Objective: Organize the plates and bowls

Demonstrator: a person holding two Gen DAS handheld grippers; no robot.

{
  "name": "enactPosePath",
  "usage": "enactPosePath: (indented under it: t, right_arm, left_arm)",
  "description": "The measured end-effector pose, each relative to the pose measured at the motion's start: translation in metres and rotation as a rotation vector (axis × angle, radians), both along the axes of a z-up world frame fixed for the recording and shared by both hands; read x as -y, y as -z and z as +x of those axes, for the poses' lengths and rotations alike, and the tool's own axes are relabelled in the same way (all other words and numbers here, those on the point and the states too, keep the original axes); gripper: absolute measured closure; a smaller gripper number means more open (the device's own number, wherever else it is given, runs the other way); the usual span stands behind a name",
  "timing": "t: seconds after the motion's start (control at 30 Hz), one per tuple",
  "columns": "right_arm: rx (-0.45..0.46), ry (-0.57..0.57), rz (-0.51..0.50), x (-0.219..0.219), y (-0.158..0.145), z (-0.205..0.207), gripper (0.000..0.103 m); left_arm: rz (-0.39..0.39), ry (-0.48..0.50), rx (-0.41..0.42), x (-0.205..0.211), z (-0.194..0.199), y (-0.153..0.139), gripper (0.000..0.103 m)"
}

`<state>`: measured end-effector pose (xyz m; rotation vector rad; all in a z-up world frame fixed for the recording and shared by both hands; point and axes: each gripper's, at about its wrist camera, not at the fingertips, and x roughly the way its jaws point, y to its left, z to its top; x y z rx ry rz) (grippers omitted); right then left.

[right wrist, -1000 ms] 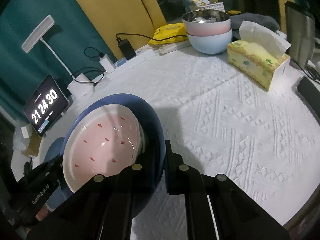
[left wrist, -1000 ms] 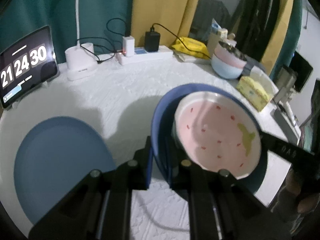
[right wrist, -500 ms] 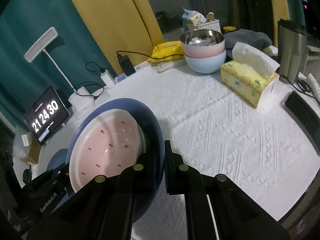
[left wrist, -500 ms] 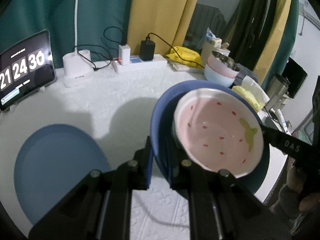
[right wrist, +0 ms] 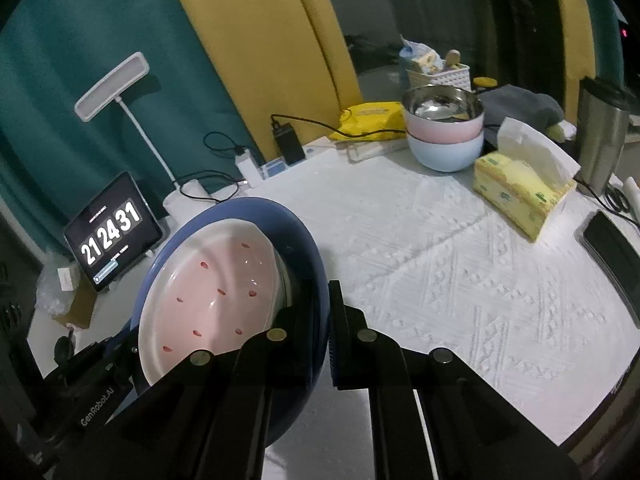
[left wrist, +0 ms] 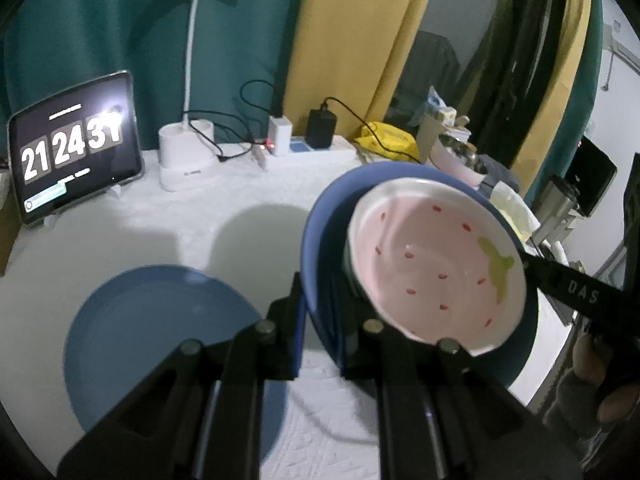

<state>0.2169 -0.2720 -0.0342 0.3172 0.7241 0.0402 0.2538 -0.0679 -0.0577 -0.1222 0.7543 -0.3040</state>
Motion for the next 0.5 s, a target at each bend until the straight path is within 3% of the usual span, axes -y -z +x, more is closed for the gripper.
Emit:
enactPosePath:
  t: [0.5]
  right_arm:
    - [0.013, -0.081, -0.026, -0.063, -0.013, 0.012, 0.095]
  left_arm:
    - [-0.025, -0.086, 0.01, -0.062, -0.008, -0.002, 0.092]
